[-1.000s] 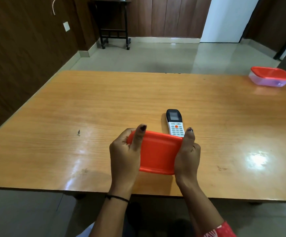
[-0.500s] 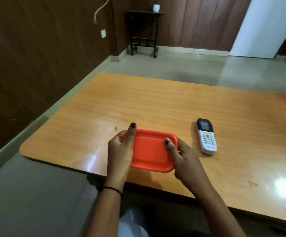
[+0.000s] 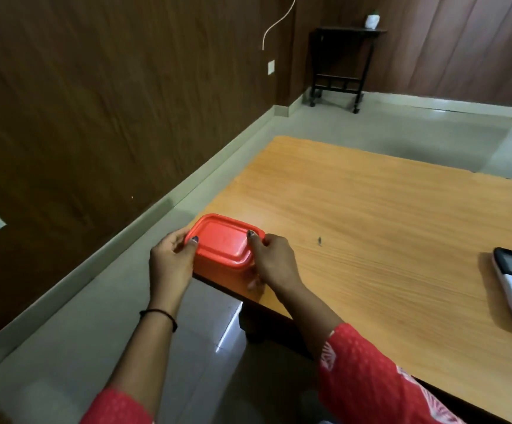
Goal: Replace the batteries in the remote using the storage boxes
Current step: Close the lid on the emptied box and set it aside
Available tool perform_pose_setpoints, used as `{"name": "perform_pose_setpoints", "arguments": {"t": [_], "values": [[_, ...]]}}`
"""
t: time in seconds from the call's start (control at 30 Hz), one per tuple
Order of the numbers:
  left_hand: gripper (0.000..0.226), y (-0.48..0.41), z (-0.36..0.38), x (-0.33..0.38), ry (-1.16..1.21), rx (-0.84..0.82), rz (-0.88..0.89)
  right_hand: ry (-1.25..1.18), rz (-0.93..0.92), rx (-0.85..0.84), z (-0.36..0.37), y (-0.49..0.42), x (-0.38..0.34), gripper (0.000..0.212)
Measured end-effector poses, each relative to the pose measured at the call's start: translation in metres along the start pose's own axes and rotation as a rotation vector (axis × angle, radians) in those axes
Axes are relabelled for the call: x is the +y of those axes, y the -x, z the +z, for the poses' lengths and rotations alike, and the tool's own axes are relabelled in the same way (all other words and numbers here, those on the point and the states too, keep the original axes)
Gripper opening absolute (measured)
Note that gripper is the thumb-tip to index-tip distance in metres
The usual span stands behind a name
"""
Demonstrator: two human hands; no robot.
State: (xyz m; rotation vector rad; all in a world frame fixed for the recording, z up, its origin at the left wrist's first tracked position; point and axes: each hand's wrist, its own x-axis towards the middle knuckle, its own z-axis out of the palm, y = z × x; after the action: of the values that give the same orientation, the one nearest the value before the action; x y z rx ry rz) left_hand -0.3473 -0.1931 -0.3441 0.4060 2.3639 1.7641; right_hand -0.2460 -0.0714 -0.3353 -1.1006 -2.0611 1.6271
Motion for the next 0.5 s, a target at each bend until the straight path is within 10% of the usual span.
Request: {"name": "perform_pose_setpoints", "arguments": {"t": [0.5], "values": [[0.035,-0.012,-0.004,-0.005,-0.03,0.017,0.001,-0.119,0.029,0.027,0.01,-0.003,-0.001,0.051]]}}
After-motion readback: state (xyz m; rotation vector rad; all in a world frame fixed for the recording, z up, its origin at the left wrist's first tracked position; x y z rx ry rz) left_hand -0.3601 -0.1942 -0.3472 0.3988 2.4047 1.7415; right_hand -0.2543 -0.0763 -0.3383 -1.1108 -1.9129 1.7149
